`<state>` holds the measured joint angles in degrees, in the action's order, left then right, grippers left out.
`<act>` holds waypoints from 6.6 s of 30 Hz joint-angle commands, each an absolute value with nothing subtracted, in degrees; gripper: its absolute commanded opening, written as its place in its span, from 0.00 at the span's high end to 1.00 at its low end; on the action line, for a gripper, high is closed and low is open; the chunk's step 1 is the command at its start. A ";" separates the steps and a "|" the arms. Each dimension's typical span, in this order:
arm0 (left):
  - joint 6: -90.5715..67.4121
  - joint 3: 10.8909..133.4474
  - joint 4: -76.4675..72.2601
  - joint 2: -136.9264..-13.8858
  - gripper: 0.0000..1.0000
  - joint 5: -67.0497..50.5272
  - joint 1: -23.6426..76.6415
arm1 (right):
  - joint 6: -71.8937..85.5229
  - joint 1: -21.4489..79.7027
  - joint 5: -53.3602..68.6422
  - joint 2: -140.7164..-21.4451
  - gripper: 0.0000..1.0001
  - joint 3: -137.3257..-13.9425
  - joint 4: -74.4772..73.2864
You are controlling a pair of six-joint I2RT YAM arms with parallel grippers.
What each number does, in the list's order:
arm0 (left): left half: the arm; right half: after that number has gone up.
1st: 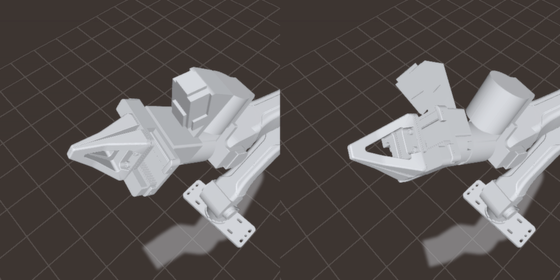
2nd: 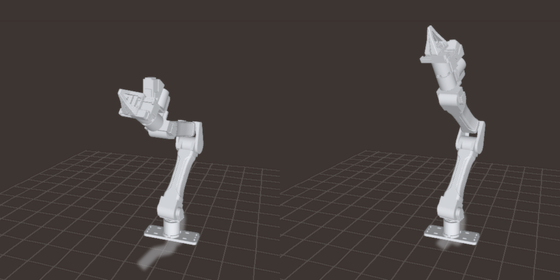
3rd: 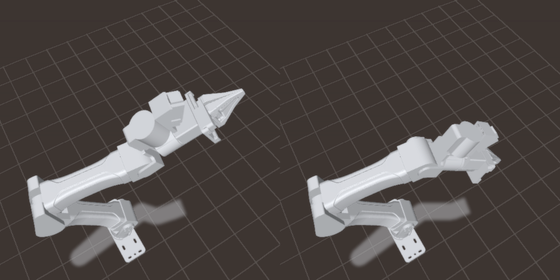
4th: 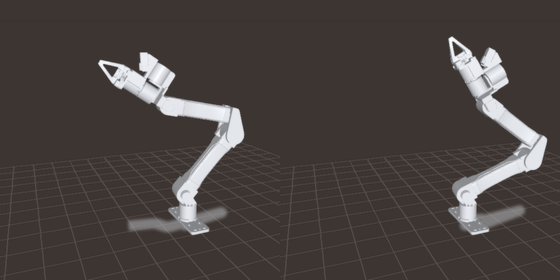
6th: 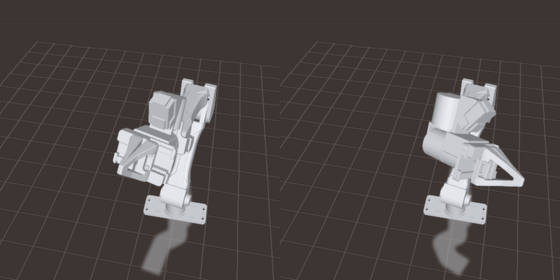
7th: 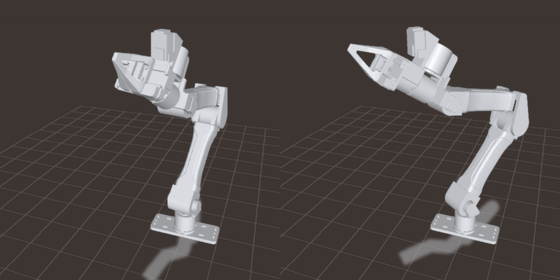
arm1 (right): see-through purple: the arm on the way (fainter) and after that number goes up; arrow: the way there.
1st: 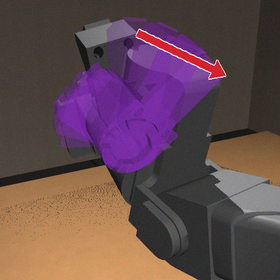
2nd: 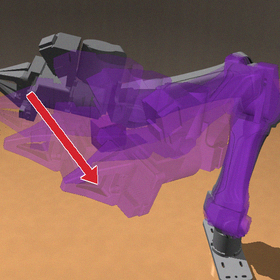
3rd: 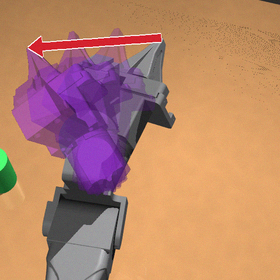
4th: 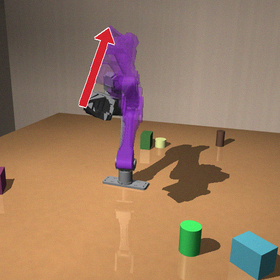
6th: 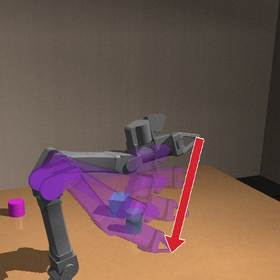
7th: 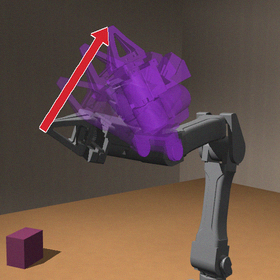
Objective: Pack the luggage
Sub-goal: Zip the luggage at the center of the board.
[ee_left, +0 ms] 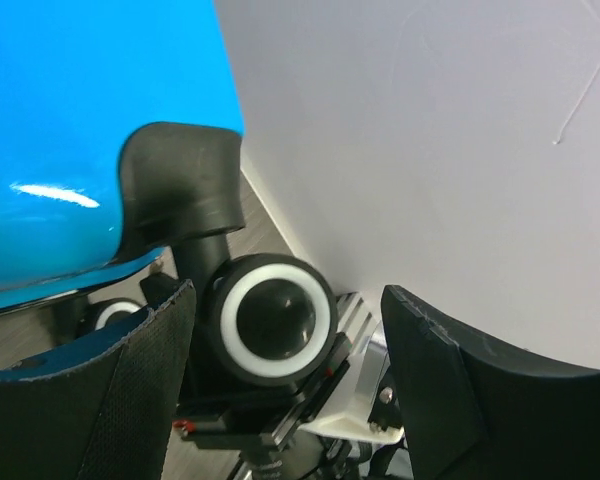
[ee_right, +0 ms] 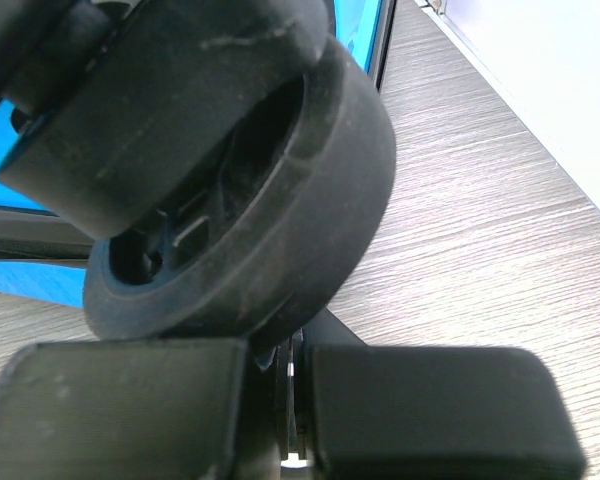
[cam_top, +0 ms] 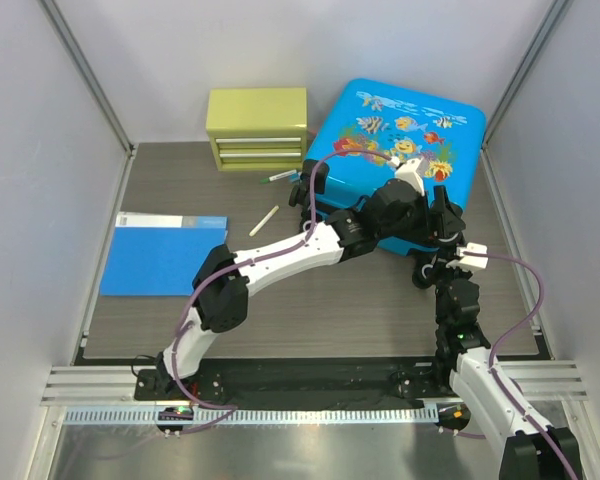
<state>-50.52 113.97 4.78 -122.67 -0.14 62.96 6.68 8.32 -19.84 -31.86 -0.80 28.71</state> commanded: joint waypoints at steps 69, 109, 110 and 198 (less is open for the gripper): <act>-56.95 94.66 -7.73 -112.50 1.00 -5.45 57.31 | 4.40 8.88 -28.91 -27.77 0.99 -2.11 33.66; -43.86 117.24 15.20 -121.99 0.27 -0.44 64.51 | 5.10 8.88 -29.00 -27.33 0.99 -2.37 32.08; -43.42 118.20 15.64 -122.51 0.27 -0.44 64.51 | 5.10 8.88 -29.09 -27.42 0.99 -2.46 32.08; -50.10 89.39 -11.07 -108.20 1.00 -8.70 53.26 | 2.55 -8.61 0.04 -48.35 0.99 -11.94 38.64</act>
<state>-53.08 91.24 -11.03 -113.10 -12.97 56.88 2.13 -8.38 -12.95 -50.78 -5.74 45.28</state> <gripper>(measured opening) 0.501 0.016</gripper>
